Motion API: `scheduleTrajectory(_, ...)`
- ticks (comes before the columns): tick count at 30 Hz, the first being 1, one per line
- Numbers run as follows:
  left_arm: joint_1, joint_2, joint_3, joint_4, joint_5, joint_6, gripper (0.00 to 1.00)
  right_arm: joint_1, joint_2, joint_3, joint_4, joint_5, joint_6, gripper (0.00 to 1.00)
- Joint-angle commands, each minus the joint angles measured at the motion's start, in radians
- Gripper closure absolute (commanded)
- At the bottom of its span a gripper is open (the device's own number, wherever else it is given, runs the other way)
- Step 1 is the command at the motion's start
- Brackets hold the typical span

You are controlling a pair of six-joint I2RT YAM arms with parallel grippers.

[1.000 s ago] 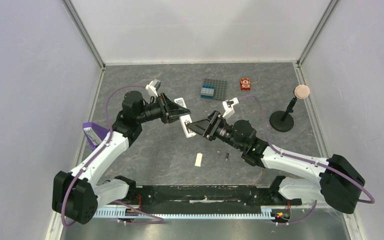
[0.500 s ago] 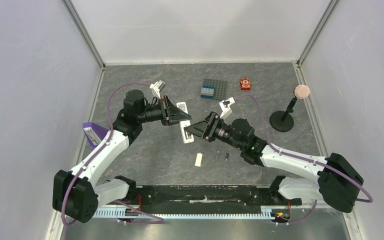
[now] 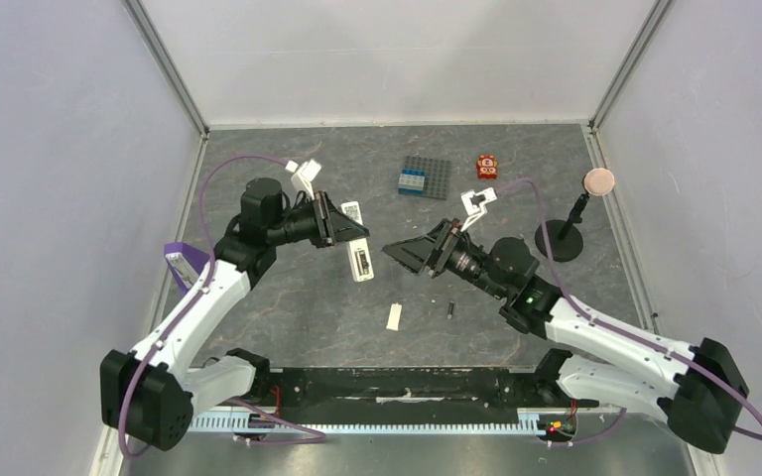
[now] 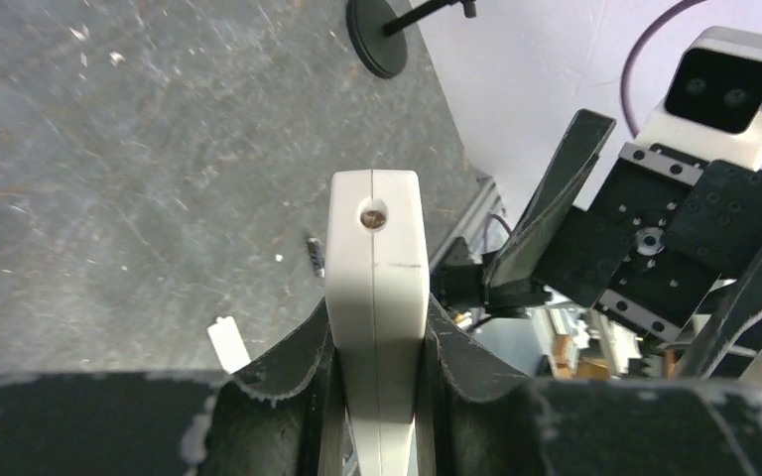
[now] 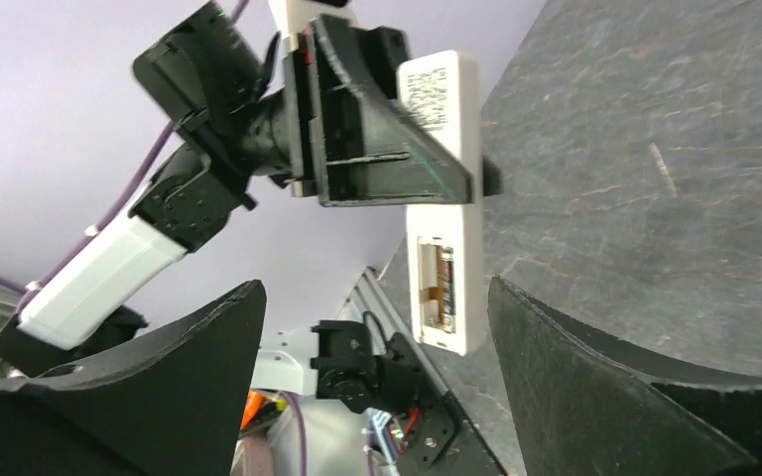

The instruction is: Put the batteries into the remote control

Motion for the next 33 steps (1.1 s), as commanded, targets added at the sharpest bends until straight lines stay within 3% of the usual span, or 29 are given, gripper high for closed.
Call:
scheduleTrajectory(1,0.005,-0.105,-0.029,0.101,-0.067,0.167,0.98,-0.01,-0.066,0.037,-0.211,0.115,-0.162,0.16)
scheduleTrajectory(7,0.004,-0.213,-0.11,0.206,0.005,0.309,0.98,-0.013,-0.017,0.135,-0.637,0.439,-0.322,0.22)
scheduleTrajectory(11,0.004,-0.264,-0.155,0.247,0.056,0.377,0.98,-0.013,0.045,0.124,-0.745,0.548,-0.335,0.27)
scheduleTrajectory(23,0.004,-0.316,-0.17,0.232,0.012,0.393,0.98,-0.018,0.273,0.098,-0.879,0.559,-0.267,0.3)
scheduleTrajectory(33,0.003,-0.336,-0.191,0.222,-0.058,0.386,0.98,-0.024,0.368,0.089,-0.914,0.524,-0.218,0.43)
